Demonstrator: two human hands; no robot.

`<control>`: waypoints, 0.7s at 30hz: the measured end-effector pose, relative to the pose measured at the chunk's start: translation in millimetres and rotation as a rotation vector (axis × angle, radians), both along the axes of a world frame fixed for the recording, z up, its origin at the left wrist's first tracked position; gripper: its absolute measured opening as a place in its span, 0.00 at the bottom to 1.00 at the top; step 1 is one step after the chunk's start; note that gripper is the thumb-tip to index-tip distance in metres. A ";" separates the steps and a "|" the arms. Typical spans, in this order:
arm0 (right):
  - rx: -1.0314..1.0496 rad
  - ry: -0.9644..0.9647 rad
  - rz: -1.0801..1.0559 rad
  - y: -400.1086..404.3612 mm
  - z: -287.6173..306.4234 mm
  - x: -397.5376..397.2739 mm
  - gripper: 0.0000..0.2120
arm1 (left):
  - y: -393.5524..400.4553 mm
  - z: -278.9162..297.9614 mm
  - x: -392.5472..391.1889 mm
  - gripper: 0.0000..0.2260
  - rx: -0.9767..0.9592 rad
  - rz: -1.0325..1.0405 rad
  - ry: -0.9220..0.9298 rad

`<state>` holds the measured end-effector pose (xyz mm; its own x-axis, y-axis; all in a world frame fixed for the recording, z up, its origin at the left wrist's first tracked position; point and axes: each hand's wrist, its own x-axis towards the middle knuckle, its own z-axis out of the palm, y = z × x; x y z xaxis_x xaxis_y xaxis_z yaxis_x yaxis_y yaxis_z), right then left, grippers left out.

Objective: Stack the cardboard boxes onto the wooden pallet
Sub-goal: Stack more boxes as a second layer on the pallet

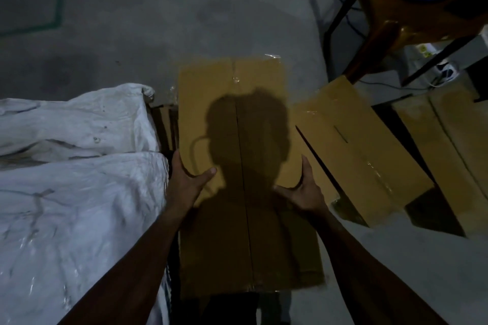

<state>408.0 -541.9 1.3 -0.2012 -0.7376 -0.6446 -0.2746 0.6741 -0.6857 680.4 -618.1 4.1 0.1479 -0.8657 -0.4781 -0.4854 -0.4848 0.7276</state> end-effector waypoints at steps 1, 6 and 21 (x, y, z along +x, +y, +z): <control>-0.014 0.004 -0.015 10.6 8.7 -3.8 0.58 | 6.3 10.4 -5.1 0.45 -0.016 -0.010 -0.002; -0.142 0.038 -0.068 71.1 66.3 -26.3 0.57 | 55.9 62.1 -27.2 0.51 -0.054 -0.088 -0.016; -0.344 0.177 -0.483 408.5 225.7 -92.5 0.51 | 309.9 234.5 -151.7 0.53 -0.260 -0.454 0.035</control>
